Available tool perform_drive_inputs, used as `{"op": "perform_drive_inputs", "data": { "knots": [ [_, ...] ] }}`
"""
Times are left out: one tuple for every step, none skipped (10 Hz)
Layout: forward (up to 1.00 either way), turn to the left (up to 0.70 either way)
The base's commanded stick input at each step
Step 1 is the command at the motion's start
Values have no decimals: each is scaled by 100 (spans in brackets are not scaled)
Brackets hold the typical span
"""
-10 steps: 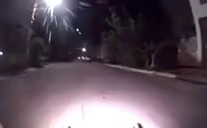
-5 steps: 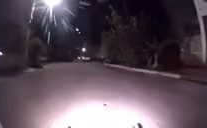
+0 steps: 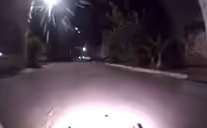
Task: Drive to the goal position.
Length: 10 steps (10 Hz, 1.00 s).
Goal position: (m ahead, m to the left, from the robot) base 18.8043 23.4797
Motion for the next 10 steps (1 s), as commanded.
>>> {"op": "perform_drive_inputs", "data": {
  "knots": [
    [60, 0],
    [60, 0],
    [60, 0],
    [60, 0],
    [60, 0],
    [60, 0],
    [60, 0],
    [60, 0],
    [60, 0],
    [60, 0]
  ]
}}
